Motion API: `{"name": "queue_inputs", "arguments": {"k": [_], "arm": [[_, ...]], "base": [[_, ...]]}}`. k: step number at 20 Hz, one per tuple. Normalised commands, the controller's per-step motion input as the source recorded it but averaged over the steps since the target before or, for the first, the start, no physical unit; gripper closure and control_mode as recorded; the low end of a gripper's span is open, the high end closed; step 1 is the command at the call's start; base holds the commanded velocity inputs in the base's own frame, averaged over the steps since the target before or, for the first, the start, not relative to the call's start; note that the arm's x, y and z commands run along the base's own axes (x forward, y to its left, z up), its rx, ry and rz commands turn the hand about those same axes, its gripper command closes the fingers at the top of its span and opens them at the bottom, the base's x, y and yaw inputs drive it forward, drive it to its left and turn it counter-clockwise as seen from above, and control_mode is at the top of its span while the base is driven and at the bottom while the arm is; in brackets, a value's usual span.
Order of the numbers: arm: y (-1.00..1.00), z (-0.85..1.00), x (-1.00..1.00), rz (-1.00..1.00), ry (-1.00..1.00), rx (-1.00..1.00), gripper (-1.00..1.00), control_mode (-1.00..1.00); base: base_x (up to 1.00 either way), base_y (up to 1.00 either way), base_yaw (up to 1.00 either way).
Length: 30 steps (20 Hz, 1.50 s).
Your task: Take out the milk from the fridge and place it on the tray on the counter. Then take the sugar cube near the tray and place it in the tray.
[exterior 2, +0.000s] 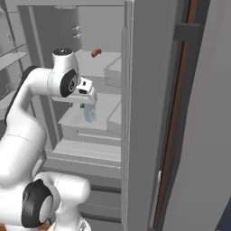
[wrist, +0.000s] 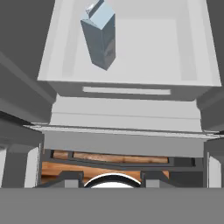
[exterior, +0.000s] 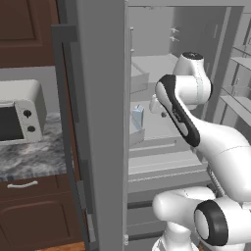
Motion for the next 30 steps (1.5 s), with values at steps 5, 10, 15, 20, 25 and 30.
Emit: {"name": "queue_inputs", "arguments": {"k": [5,10,15,20,25,30], "arm": [[0.07,0.0,-0.23,0.02,0.0,0.0,-1.0,-1.0],[0.07,0.0,-0.39,0.02,0.0,0.0,-1.0,-1.0],[0.01,-0.06,-0.28,0.0,-0.18,0.09,-1.0,-1.0],[0.01,-0.13,0.0,0.02,-0.39,0.03,-1.0,-1.0],[0.04,-0.17,0.15,0.0,-0.22,0.0,-1.0,-1.0],[0.02,-0.03,0.09,0.07,-0.15,0.0,-1.0,-1.0]], "base": [[0.0,0.0,0.0],[0.0,0.0,0.0],[0.0,0.0,0.0],[0.0,0.0,0.0],[0.0,0.0,0.0],[0.0,0.0,0.0]]}}
